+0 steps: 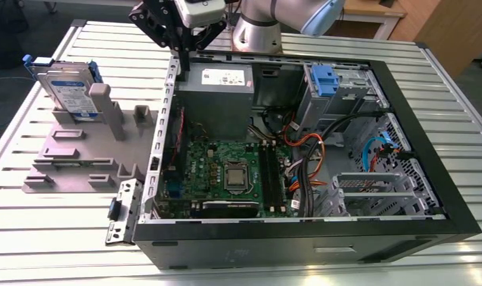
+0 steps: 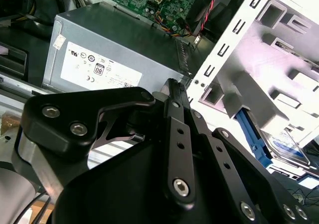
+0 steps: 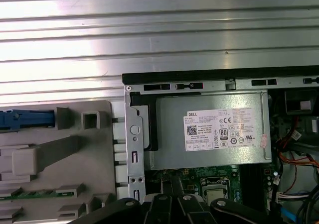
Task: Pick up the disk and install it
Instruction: 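Reach for the disk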
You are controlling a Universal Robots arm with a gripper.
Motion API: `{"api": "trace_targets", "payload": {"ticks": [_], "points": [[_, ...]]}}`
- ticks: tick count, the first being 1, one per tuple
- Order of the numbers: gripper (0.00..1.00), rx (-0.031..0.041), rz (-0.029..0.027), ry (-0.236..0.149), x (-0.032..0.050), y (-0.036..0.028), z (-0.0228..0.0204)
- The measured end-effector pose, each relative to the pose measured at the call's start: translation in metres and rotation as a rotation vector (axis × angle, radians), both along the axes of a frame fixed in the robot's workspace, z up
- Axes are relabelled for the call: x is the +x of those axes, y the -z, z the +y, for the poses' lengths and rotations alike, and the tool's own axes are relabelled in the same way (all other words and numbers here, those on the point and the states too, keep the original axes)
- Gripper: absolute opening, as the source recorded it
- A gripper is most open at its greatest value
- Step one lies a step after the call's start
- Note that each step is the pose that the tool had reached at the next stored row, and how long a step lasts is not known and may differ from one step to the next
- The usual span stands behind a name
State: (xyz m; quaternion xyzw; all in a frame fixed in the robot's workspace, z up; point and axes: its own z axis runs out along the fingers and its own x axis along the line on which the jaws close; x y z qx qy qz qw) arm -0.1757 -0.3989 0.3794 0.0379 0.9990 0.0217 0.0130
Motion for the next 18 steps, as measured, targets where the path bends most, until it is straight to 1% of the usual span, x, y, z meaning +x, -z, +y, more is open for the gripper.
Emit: {"api": "trace_targets", "payload": {"ticks": [4, 11, 18], "points": [[0.11, -0.0001, 0.0, 0.0, -0.0024, 0.0003, 0.0], [0.11, 0.0001, -0.0001, 0.0, -0.0153, 0.0014, 0.0008], [0.11, 0.0002, 0.001, 0.0, -0.0213, 0.0023, 0.0015]]}}
